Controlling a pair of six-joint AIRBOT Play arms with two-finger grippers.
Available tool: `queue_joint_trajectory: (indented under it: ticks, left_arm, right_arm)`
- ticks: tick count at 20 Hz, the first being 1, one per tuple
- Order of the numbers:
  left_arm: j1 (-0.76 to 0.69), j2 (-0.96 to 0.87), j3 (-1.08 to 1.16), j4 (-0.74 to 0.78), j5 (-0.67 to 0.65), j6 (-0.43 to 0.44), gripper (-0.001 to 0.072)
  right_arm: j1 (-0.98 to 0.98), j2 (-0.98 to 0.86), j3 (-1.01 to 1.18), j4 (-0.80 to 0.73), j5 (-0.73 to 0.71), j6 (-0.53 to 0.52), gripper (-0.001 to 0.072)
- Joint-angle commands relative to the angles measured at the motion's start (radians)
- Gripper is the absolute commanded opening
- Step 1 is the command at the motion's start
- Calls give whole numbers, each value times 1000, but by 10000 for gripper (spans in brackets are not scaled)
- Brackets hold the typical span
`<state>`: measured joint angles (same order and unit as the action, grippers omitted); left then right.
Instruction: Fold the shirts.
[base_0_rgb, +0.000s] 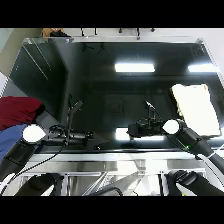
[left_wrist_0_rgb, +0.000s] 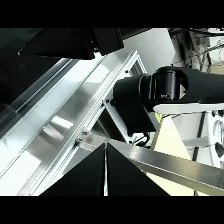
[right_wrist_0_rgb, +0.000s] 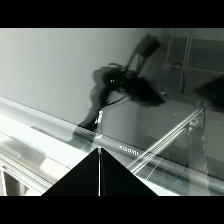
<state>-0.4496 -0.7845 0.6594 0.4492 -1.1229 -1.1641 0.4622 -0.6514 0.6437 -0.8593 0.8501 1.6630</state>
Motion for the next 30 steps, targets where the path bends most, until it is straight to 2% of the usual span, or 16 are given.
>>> queue_joint_trajectory:
  ticks: [1,21,27,29,30]
  left_arm:
    - [0,1,0,0,0,0,11]
    - [0,1,0,0,2,0,11]
    - [-16,0,0,-5,91,-5,11]
    - [2,0,10,39,209,-4,11]
    - [54,0,46,123,254,-5,10]
  right_arm:
    - [1,0,0,0,0,0,19]
    - [1,0,0,0,0,0,19]
    - [1,-19,0,1,-66,0,19]
    - [1,-31,0,0,-69,0,20]
    - [0,-40,0,0,-76,0,19]
